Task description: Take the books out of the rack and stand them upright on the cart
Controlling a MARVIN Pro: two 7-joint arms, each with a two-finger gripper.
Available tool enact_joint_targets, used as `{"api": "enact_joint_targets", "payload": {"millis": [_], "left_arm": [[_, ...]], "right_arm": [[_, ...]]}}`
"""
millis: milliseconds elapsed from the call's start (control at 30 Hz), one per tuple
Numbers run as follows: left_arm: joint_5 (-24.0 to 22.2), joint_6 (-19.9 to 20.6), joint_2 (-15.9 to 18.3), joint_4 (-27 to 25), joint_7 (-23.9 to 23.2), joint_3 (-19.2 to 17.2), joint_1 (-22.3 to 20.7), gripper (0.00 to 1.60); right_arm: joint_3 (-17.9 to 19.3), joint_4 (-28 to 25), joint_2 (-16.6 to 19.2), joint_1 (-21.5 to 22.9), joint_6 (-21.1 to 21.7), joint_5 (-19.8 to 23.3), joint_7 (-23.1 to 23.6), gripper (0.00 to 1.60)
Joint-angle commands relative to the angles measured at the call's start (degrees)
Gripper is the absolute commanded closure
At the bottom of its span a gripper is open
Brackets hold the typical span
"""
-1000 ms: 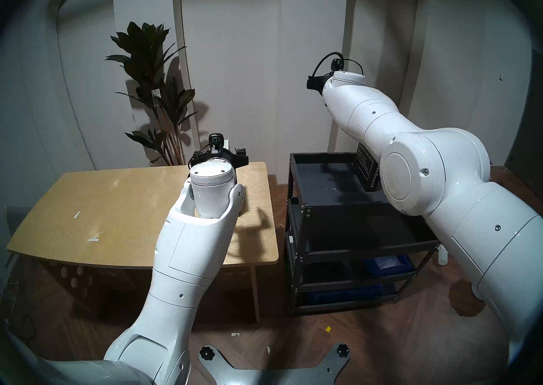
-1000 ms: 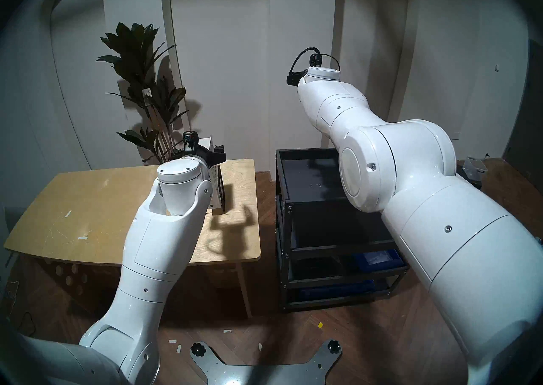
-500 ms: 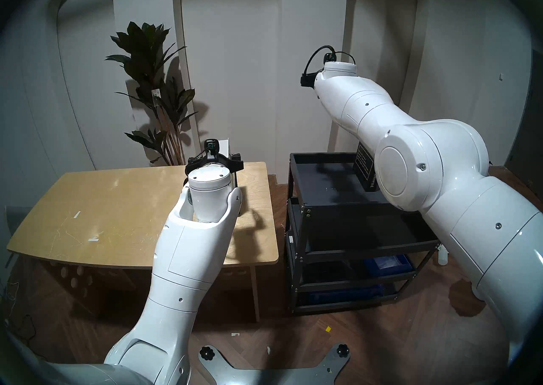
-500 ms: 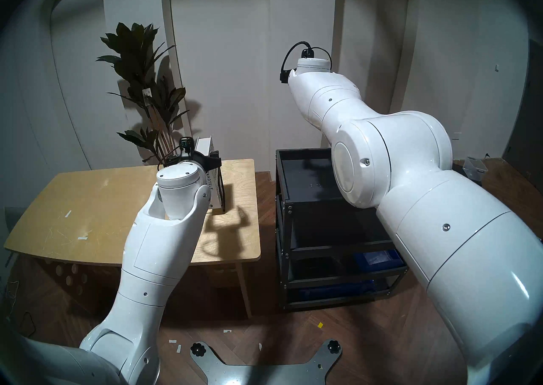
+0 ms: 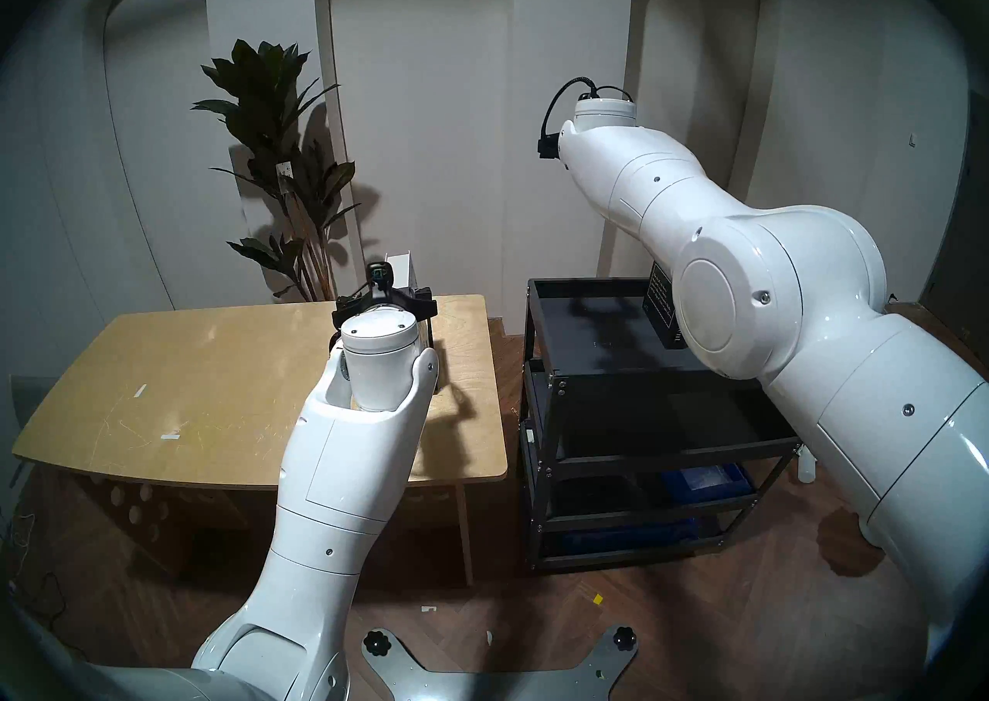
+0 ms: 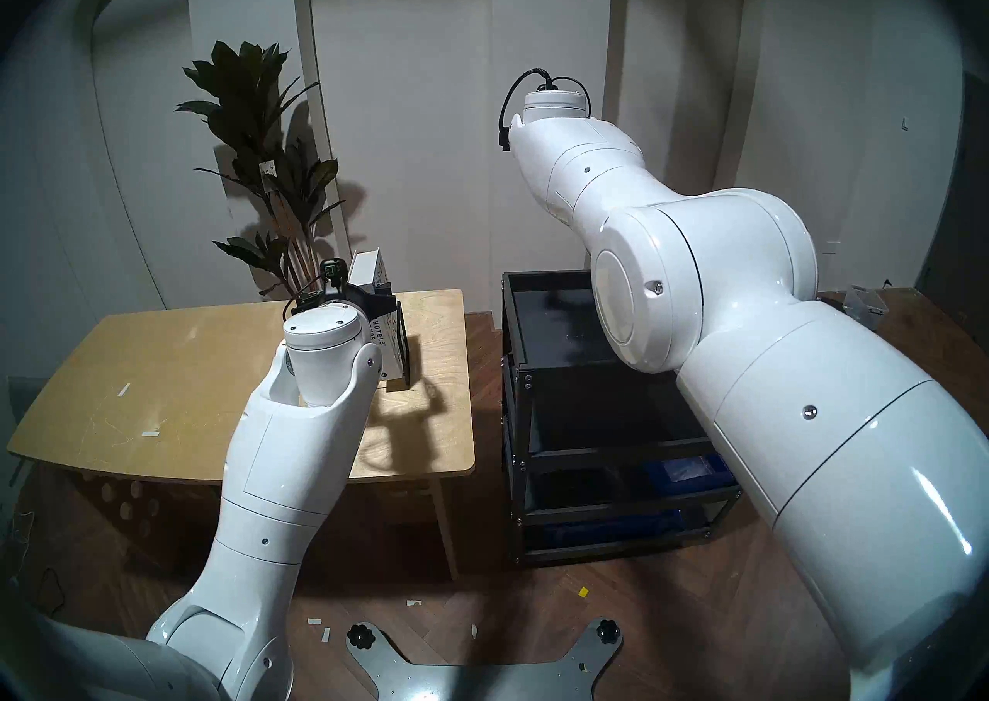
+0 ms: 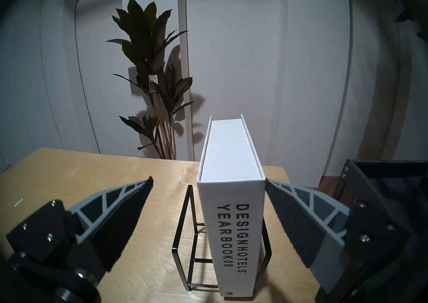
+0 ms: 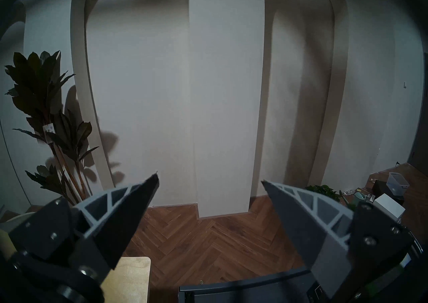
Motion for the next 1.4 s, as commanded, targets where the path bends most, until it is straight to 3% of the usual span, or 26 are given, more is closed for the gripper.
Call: {"api": "enact_joint_targets", "payload": {"millis": [0,1367], "left_arm": [[-0.08,-0.54,-0.79,-1.19,0.19,0.41,-0.32,0.00],[0.20,-1.48,-3.22,-0.75,3.81,3.38,-0.71,0.00]], "right_arm": [[0.10,-0.71,-0.68,2.27,2.13,0.00,-1.58,0.00],[0.86,0.92,-2.70,5.35,16.64,-0.06,-10.28,0.00]]}}
